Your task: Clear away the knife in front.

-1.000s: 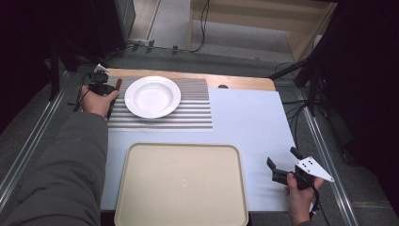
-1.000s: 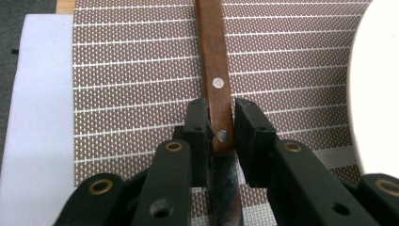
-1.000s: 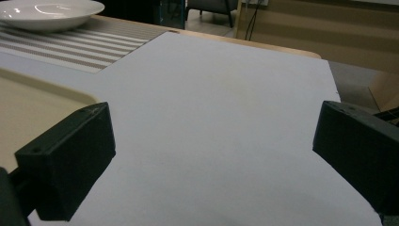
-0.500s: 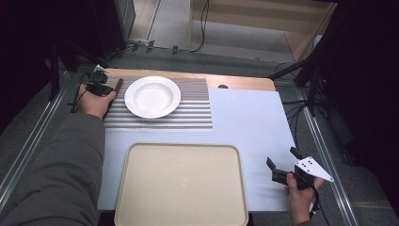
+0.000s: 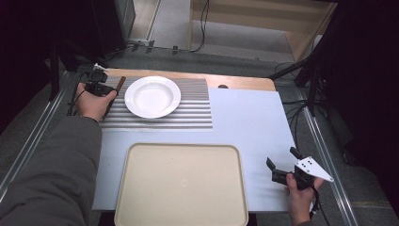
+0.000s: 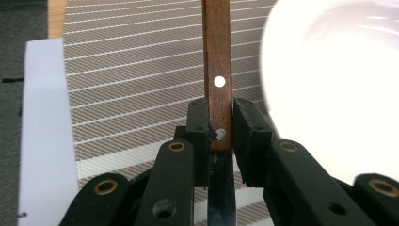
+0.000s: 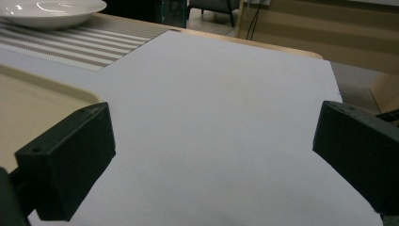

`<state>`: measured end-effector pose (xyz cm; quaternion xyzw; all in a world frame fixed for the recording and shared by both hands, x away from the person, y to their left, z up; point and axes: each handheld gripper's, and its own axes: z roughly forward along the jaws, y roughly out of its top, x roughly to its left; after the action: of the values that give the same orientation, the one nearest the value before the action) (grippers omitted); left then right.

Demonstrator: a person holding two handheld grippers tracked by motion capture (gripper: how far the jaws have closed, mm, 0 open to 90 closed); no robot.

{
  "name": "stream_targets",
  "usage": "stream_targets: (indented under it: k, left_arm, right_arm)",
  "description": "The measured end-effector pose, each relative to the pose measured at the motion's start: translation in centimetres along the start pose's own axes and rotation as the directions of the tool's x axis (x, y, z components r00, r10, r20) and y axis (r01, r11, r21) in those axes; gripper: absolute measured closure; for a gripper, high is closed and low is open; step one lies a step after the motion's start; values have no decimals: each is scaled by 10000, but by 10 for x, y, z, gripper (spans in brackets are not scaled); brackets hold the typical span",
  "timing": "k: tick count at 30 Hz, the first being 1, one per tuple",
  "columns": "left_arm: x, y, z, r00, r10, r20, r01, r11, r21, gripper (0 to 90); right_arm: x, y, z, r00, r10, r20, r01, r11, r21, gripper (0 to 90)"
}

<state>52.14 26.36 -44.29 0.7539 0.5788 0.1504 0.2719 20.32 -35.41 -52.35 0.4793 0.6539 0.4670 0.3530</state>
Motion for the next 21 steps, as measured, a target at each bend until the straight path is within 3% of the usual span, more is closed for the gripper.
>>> stream_targets:
  k: [2,4,9,21]
  left_arm:
    - [-4,-1,-4,9999,63,86,-62,10000,-77,766]
    - [-10,-3,-7,9990,87,442,-86,10000,-31,766]
    - [-18,-8,-14,9974,179,703,-171,9998,-107,766]
    - [-33,-20,-27,9955,312,891,-287,9992,-289,766]
  right_arm:
    - [0,0,0,10000,-3,-12,3,10000,-13,0]
    - [0,0,0,10000,-15,-33,15,10000,-24,0]
    - [0,0,0,10000,-35,-83,35,10000,-31,0]
    - [0,0,0,9999,-57,-110,57,10000,8,0]
